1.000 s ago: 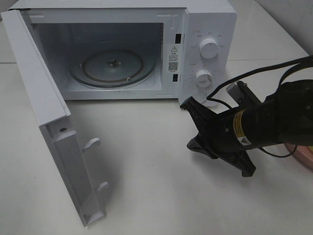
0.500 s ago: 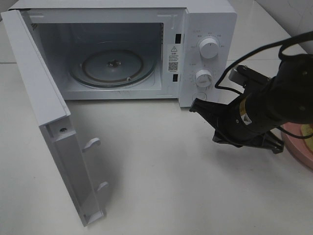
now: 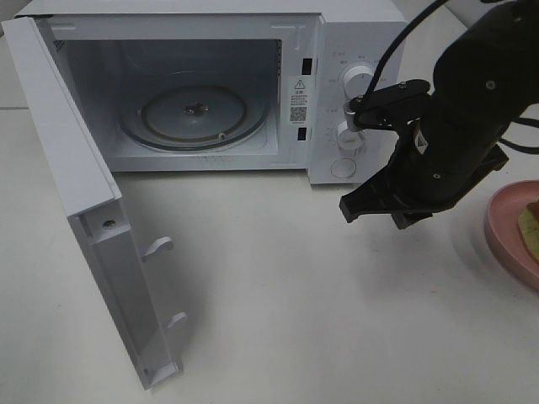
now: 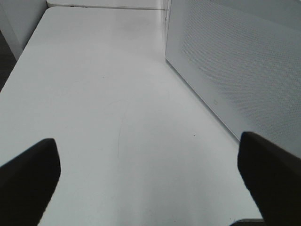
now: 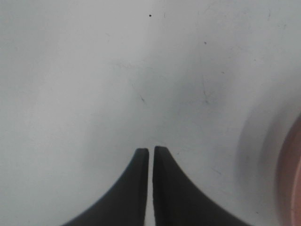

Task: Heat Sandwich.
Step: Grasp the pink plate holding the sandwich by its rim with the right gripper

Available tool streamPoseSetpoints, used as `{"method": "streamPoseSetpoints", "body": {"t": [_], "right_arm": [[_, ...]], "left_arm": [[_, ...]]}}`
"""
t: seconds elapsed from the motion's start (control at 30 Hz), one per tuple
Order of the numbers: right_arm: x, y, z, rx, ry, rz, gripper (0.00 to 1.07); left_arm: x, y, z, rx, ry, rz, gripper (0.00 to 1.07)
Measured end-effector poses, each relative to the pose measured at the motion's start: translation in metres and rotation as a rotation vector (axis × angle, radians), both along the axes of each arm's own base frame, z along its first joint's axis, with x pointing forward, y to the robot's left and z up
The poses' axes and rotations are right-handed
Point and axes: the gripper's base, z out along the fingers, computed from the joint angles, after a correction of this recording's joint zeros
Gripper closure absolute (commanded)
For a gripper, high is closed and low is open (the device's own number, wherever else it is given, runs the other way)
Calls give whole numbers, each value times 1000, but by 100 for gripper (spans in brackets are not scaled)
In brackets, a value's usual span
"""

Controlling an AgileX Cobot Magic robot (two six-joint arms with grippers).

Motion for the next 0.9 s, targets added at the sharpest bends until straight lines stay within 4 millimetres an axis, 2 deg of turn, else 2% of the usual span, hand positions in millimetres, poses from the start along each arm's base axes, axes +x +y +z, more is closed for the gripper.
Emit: {"method": "streamPoseSetpoints", "body": {"t": [0.23,0.33,0.37,0.4,0.43,0.5,0.53,0.57,0.67,0.7,0.73,0.77,0.83,0.9], "right_arm": [[5,-1,17,-71,41,41,96],[9,-11,25,-97,91,24,86],[9,-11,25,-97,91,24,86],[11,-19,26,-112,123,25,82],[11,-24,26,-119,143,27,72],[12,-32,26,-133,176,32,58],[12,-32,26,-133,176,32,58],[12,-40,26,-142,204,36,44],[15,-55,29,-140,214,21,25],[15,-55,29,-140,214,21,25],[15,-59,31,-134,209,13,17],[15,-63,34,-130,199,4,15],[15,-66,37,-126,191,-5,14],[15,-79,46,-113,164,-47,15]], "left_arm": [[0,0,0,0,0,0,9],[0,0,0,0,0,0,9],[0,0,0,0,0,0,9],[0,0,0,0,0,0,9],[0,0,0,0,0,0,9],[0,0,0,0,0,0,9],[0,0,0,0,0,0,9],[0,0,0,0,0,0,9],[0,0,0,0,0,0,9],[0,0,0,0,0,0,9],[0,0,0,0,0,0,9],[0,0,0,0,0,0,9],[0,0,0,0,0,0,9],[0,0,0,0,0,0,9]]}}
